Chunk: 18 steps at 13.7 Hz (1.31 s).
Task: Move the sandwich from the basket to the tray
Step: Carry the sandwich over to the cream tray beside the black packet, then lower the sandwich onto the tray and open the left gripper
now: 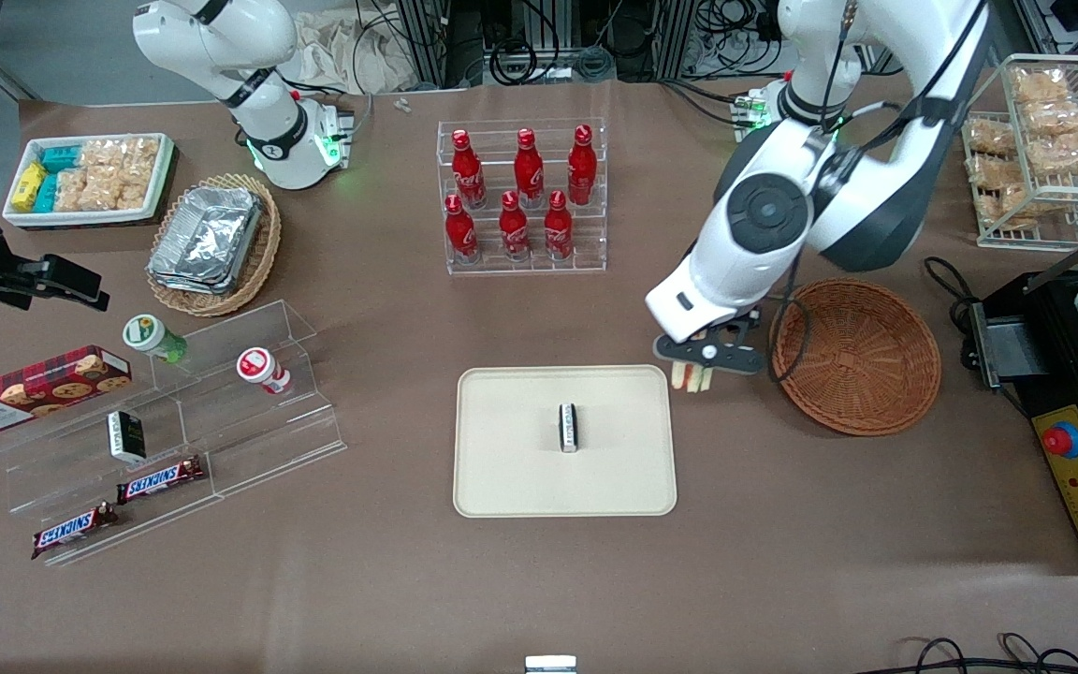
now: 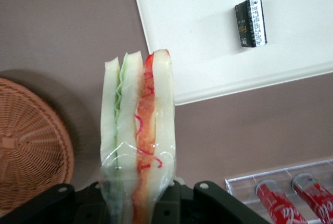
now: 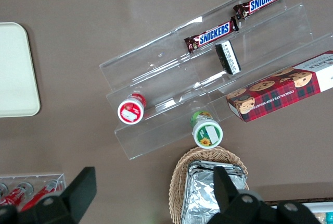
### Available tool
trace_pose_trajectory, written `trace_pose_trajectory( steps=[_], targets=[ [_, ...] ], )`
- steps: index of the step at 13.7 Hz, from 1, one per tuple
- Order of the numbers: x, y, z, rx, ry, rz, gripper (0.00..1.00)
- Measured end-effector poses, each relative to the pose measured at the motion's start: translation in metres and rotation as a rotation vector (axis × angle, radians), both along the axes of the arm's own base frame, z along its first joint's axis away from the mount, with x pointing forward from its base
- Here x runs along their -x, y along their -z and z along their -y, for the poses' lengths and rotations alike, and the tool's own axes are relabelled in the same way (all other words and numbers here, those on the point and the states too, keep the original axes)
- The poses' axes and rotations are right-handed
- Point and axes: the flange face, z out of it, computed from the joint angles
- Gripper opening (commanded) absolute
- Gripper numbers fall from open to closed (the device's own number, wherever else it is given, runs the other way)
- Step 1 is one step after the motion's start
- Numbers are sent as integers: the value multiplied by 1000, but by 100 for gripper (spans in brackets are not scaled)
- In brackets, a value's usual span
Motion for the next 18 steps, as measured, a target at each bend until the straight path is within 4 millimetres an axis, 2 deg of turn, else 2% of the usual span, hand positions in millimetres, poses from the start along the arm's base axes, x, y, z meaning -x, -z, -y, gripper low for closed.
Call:
trace_pose_trajectory(
  steps=[2,5,9,11,16,18],
  targets=[
    [-7,33,11,0,-11,8,0],
    [-16,79,18,-25,-35,27,0],
    [-19,128,30,-47,-69,55,0],
    [-18,144,33,-44,-76,51,0],
    [-21,163,36,-23,-73,50,0],
    [-21,176,36,-34,-55,53,0]
  ],
)
